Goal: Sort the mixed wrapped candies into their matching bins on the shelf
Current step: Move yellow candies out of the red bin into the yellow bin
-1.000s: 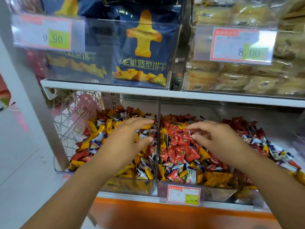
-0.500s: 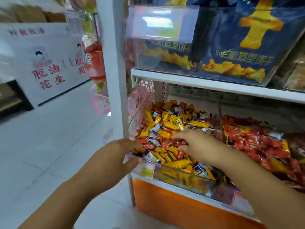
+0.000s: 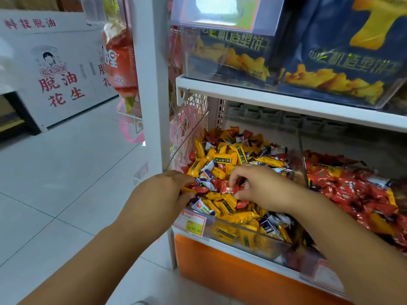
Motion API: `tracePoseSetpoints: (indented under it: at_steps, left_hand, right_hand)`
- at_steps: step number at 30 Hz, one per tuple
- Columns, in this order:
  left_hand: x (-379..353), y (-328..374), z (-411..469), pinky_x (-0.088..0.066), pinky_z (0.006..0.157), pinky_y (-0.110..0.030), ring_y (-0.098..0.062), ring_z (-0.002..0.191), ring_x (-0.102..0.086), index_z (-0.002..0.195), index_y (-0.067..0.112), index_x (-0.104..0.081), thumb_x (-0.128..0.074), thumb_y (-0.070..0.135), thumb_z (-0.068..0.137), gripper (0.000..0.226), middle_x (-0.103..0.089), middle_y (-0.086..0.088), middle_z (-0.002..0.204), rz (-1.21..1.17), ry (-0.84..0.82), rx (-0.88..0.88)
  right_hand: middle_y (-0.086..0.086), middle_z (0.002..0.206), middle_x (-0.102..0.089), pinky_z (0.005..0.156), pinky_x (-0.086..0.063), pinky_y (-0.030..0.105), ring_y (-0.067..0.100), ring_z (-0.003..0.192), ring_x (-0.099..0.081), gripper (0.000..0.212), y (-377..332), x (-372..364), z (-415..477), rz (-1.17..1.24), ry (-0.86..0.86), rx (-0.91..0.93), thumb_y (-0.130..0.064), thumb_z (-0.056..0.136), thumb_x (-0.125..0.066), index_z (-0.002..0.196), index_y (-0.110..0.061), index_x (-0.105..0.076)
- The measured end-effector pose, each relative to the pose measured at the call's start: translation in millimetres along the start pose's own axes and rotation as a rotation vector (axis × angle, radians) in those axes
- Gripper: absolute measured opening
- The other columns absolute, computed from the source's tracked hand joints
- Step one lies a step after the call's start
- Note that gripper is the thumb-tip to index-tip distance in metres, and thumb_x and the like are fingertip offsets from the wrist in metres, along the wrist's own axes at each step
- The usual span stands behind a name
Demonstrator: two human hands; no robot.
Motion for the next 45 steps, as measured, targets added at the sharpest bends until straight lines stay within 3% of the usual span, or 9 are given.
tracePoseSetpoints:
  at_steps: [5,7,12,21,27,31,36,42,45]
  left_hand:
    - [7.2,8.9,13.3,-0.046,0.055,-0.024,-0.014,0.073,-0.066,0.099,0.029,-0.07,-0.066,0.038,0.09,0.013,-0.07,0.006,0.088,0.147,0.165,-0.014]
    - [-4.0,10.5,20.3,-0.041,0.06,-0.023,-0.015,0.084,-0.066,0.111,0.029,-0.062,-0.053,0.053,0.093,0.031,-0.069,0.005,0.095,0.252,0.063,0.019]
    - [-13.0,10.6,31.6,-0.046,0.069,-0.029,-0.021,0.093,-0.066,0.125,0.027,-0.053,-0.051,0.069,0.083,0.06,-0.069,0.002,0.1,0.372,-0.084,0.062]
    - [-16.0,9.7,23.1,-0.04,0.067,-0.02,-0.009,0.094,-0.062,0.111,0.036,-0.064,-0.062,0.047,0.088,0.026,-0.068,0.013,0.107,0.059,-0.036,0.077]
    - [-15.6,-0.4,22.4,-0.044,0.07,-0.011,-0.003,0.089,-0.063,0.107,0.034,-0.069,-0.066,0.036,0.088,0.019,-0.071,0.013,0.103,-0.201,-0.036,0.116]
    - [-4.0,4.0,22.7,-0.048,0.075,-0.015,-0.004,0.087,-0.063,0.105,0.034,-0.07,-0.067,0.033,0.089,0.017,-0.071,0.012,0.1,-0.276,0.037,0.093]
    - [13.5,48.6,25.4,-0.042,0.066,-0.003,0.008,0.076,-0.057,0.102,0.04,-0.068,-0.068,0.036,0.086,0.016,-0.06,0.027,0.082,-0.385,0.095,-0.04]
    - [7.4,142.7,34.9,-0.05,0.078,-0.018,0.0,0.087,-0.06,0.11,0.034,-0.069,-0.067,0.034,0.088,0.022,-0.069,0.014,0.099,-0.493,0.068,-0.244]
    - [-5.1,188.2,44.0,-0.041,0.083,-0.013,-0.002,0.095,-0.059,0.111,0.031,-0.069,-0.068,0.031,0.088,0.023,-0.069,0.013,0.106,-0.49,0.055,-0.349]
  right_hand:
    - [-0.011,0.078,-0.056,0.061,-0.041,0.016,0.002,0.07,-0.054,0.013,0.1,27.5,-10.7,0.063,0.146,-0.02,-0.015,0.091,-0.064,0.086,-0.027,-0.061]
    - [-0.013,0.1,-0.06,0.075,-0.049,0.021,0.004,0.087,-0.058,0.02,-1.5,28.6,-15.2,0.058,0.073,-0.025,-0.016,0.09,-0.065,0.102,-0.031,-0.061]
    - [-0.007,0.15,-0.032,0.098,-0.033,0.023,0.013,0.13,-0.037,0.073,-5.4,-0.6,-12.9,-0.161,-0.184,-0.01,-0.025,0.09,-0.066,0.148,-0.04,-0.025]
    - [-0.015,0.099,-0.046,0.06,-0.033,0.016,-0.002,0.076,-0.044,0.036,5.3,-1.6,-4.5,-0.05,-0.043,-0.019,-0.023,0.087,-0.071,0.118,-0.031,-0.056]
    - [-0.001,0.109,-0.056,0.072,-0.048,0.029,0.009,0.083,-0.053,0.04,1.9,-5.7,-10.0,-0.094,-0.102,-0.033,-0.026,0.086,-0.071,0.12,-0.031,-0.051]
    - [-0.009,0.106,-0.055,0.054,-0.03,0.011,-0.005,0.068,-0.045,0.026,-0.6,14.7,-19.8,-0.01,0.074,-0.025,-0.021,0.088,-0.069,0.11,-0.03,-0.06]
    - [-0.022,0.087,-0.06,0.052,-0.035,0.011,-0.002,0.068,-0.055,0.022,11.1,69.3,-62.3,0.122,0.385,-0.072,-0.026,0.085,-0.071,0.1,-0.041,-0.065]
    - [-0.019,0.095,-0.065,0.067,-0.041,0.014,-0.004,0.079,-0.057,0.023,76.7,94.0,-119.7,0.151,0.514,-0.254,-0.024,0.083,-0.074,0.093,-0.042,-0.064]
    - [-0.017,0.101,-0.066,0.077,-0.044,0.018,0.002,0.089,-0.06,0.026,108.7,99.8,-145.8,0.132,0.564,-0.337,-0.021,0.083,-0.074,0.093,-0.043,-0.064]
Point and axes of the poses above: each hand's wrist, its own z-axis towards the middle knuckle, its own x-axis out of the back of the hand, y = z × x, the point moved 5 cm from there along z, towards the middle knuckle
